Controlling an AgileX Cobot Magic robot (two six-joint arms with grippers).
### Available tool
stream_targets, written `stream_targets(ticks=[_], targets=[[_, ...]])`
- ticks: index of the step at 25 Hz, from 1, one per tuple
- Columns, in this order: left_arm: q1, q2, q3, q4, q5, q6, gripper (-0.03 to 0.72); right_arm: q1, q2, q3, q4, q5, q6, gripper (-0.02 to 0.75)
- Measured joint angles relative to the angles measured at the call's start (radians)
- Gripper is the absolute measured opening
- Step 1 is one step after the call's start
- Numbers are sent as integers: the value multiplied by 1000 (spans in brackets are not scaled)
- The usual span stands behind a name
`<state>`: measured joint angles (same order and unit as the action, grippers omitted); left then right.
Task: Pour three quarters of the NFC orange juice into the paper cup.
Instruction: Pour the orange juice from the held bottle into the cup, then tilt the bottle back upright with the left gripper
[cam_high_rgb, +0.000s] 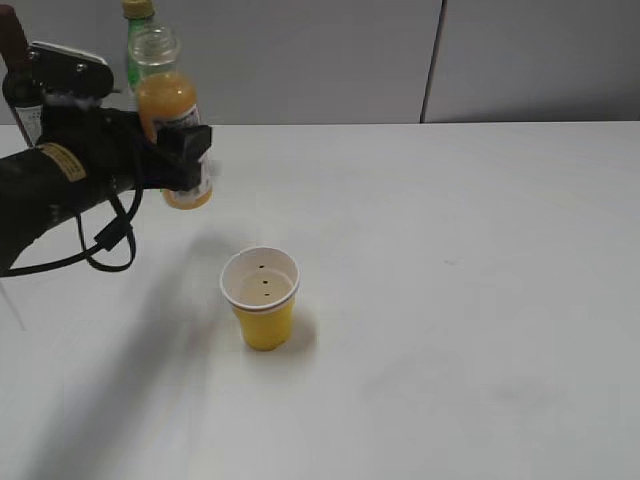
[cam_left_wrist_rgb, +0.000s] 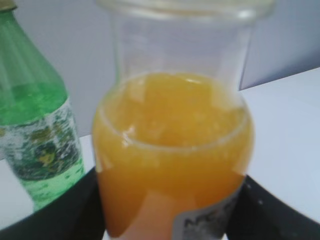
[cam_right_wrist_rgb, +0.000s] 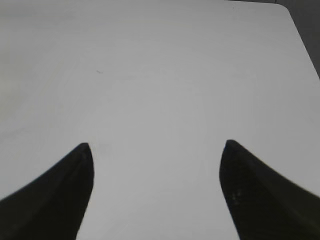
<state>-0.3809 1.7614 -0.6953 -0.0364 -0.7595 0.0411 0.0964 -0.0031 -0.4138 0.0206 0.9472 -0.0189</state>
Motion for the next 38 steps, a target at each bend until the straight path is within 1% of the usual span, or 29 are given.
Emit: stream_targets(ticks=[4,7,10,15,18,21,24,29,34,36,38], targets=[[0,-61,94,-67,0,63,479,0,0,0,0,0,0,593],[0,-99,152,-108,-16,81,479,0,0,0,0,0,0,593],[0,-121,207,-172,-50,94,479,0,0,0,0,0,0,592],[0,-123,263,-265,-82,127,479,0,0,0,0,0,0,592],[-1,-123,278,-332,-96,171,479,0,0,0,0,0,0,592],[-16,-127,293,-399,-113,218,479,0,0,0,0,0,0,592],[-46,-140,302,-433,-127,274,479,0,0,0,0,0,0,592],[-128,-144,304,-583,-146,420,479,0,0,0,0,0,0,592],[-216,-144,304,-671,-150,520,479,0,0,0,0,0,0,592],[-240,-144,304,-711,-159,568,479,0,0,0,0,0,0,592],[-262,-142,304,-729,-172,614,479,0,0,0,0,0,0,592]])
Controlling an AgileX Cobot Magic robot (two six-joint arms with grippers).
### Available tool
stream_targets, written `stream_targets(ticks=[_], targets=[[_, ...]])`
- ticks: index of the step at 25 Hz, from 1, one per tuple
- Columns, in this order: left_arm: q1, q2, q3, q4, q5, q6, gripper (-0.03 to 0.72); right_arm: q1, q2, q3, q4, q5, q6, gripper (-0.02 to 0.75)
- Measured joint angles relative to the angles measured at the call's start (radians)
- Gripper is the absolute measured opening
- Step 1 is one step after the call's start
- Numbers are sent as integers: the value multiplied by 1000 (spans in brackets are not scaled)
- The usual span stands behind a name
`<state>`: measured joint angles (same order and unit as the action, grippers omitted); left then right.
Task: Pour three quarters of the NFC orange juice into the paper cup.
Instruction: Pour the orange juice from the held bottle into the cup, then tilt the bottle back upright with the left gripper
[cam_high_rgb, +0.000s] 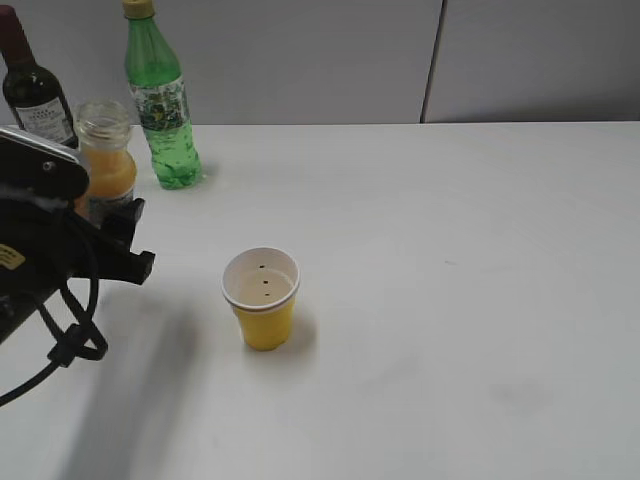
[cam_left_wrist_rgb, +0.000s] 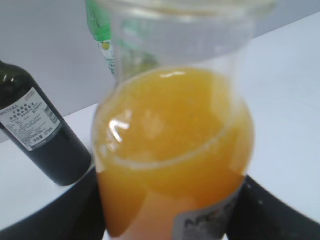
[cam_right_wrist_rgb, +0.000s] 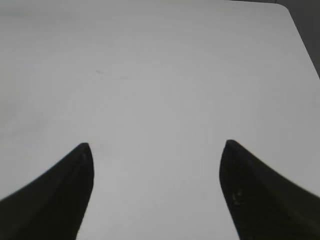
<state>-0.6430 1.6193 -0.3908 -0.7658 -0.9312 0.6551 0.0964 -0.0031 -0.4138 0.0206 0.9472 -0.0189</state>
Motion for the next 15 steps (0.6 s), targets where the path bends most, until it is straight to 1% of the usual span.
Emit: stream_targets(ticks=[5,8,12,15], targets=[[-20,32,-1,-33,-38,75,479,0,0,0,0,0,0,592],[-20,68,-13,-54,-50,147,479,0,0,0,0,0,0,592],[-21,111,-45,-57,-51,217,479,0,0,0,0,0,0,592],[-22,128,-56,-55,-54,291,479,0,0,0,0,0,0,592]])
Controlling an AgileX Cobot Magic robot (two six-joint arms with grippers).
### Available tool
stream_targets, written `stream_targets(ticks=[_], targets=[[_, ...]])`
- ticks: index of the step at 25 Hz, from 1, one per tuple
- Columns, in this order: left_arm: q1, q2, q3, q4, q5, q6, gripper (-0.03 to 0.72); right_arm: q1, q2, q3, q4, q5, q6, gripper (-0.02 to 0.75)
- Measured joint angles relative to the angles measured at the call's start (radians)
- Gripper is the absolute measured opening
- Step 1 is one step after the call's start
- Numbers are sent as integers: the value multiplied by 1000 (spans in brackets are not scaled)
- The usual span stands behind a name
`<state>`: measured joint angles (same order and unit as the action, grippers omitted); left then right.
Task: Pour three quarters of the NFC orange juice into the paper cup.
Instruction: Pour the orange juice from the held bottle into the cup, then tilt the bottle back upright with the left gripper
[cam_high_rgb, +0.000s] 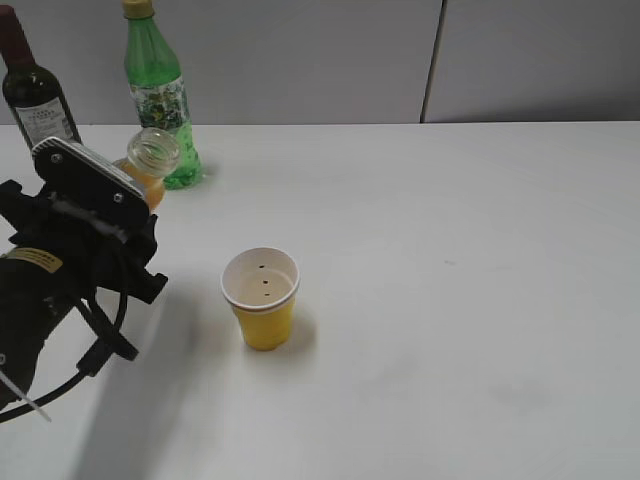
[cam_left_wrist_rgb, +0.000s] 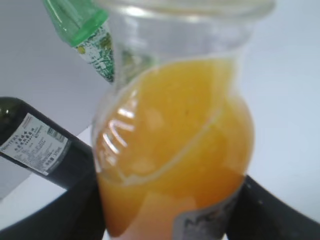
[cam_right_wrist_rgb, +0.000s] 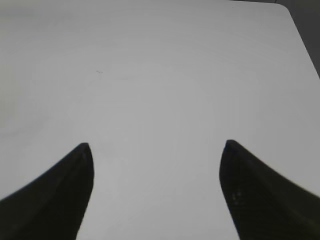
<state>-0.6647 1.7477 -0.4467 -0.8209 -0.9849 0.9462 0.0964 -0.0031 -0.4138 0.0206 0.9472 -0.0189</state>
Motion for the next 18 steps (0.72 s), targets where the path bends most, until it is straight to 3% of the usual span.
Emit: stream_targets(ticks=[18], targets=[[-10,5,-3,81,-49,362,479,0,0,0,0,0,0,592]])
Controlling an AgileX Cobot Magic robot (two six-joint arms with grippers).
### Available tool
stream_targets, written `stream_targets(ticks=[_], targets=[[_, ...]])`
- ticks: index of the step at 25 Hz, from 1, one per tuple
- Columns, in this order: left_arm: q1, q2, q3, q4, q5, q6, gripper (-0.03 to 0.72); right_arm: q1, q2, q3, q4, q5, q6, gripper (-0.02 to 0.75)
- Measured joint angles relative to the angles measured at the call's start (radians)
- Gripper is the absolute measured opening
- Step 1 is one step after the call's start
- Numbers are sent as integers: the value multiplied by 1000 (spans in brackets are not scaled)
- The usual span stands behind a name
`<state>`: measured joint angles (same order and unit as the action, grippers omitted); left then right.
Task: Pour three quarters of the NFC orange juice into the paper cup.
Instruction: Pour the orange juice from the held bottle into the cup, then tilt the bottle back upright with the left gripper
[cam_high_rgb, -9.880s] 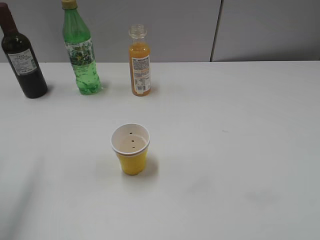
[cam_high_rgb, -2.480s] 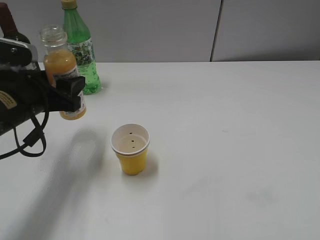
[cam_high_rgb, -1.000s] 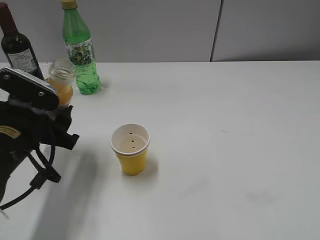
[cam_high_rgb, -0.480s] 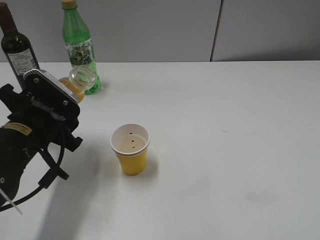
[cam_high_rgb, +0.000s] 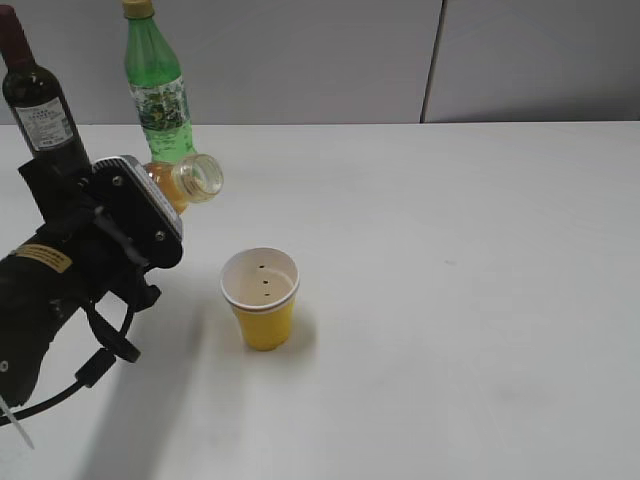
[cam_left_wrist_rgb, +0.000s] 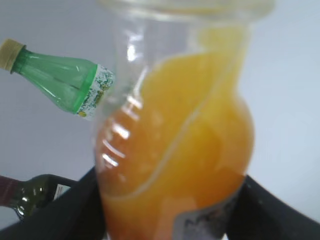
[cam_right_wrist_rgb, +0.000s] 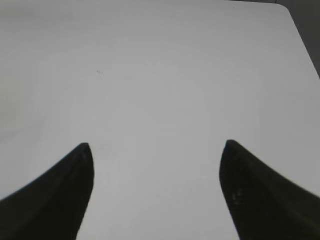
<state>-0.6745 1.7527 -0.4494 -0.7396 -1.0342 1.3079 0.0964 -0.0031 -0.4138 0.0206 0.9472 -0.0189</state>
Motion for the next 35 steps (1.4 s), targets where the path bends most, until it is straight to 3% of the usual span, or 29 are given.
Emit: stream_targets(ticks=[14,35], targets=[[0,0,0,6,0,244,479,0,0,0,0,0,0,592],[0,0,0,11,2,394,479,0,0,0,0,0,0,592]])
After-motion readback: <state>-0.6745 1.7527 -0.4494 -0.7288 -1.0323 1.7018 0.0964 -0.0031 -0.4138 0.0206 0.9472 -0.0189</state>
